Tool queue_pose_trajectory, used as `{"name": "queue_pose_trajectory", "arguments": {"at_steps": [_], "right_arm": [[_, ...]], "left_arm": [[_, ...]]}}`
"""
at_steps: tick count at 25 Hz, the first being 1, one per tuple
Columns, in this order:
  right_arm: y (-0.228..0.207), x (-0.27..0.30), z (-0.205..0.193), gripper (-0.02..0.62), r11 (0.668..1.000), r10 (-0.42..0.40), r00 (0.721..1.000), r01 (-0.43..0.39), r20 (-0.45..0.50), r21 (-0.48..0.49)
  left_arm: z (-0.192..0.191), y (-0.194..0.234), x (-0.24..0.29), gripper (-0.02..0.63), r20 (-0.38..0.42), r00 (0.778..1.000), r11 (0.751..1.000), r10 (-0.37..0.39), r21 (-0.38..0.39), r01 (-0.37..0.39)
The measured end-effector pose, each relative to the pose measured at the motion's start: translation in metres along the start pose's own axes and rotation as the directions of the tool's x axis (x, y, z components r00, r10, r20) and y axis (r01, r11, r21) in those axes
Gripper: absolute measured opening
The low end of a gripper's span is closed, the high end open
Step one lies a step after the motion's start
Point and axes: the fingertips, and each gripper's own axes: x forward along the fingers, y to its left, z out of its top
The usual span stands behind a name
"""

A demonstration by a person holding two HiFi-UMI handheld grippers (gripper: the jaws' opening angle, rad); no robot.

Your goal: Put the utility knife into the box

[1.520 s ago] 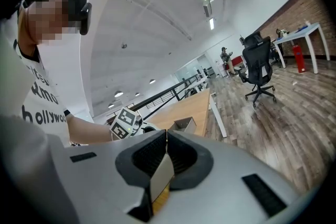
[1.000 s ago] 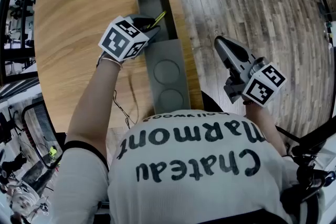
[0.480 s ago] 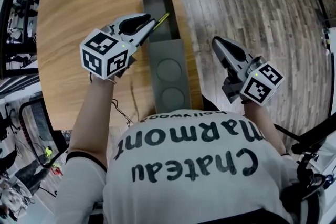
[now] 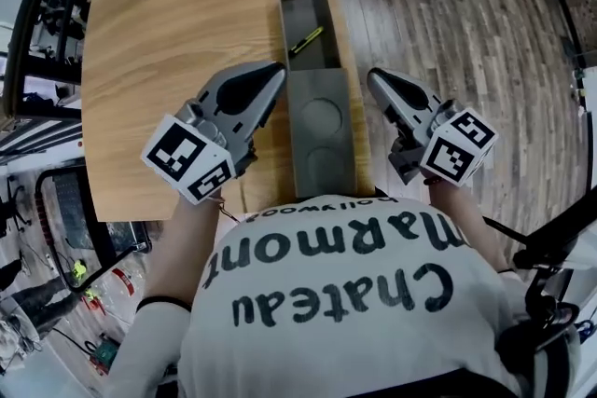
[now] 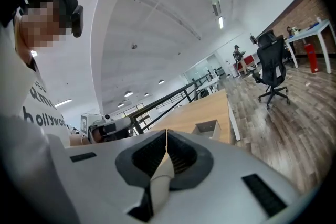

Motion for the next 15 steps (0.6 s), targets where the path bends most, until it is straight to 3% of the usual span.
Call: {"name": "queue_pose_trajectory", "arguments": {"at_steps": [3, 9, 12, 15], "right_arm": [[0.025, 0.006, -0.005, 0.011, 1.000, 0.011, 1.000, -0.011, 0.001, -0.020], [0.070, 0.014, -0.011, 0.009, 0.999, 0.031, 0.998, -0.030, 0.061, -0.016], [0.094, 0.015, -0.015, 0.009, 0.997, 0.074, 0.994, -0.075, 0.083, 0.011], [0.115, 0.016, -0.019, 0.009, 0.993, 0.098, 0.994, -0.096, 0.037, -0.061]], "left_arm": [[0.000, -0.028, -0.024, 0.006, 0.055, 0.998, 0.998, -0.042, -0.043, 0.045], [-0.020, -0.041, -0.061, 0.006, 0.012, 0.998, 0.992, -0.054, -0.113, 0.055], [-0.019, -0.045, -0.073, 0.006, 0.016, 0.999, 0.994, -0.044, -0.101, 0.045], [-0.006, -0.052, -0.077, 0.006, 0.031, 0.999, 0.997, -0.039, -0.063, 0.041]]}}
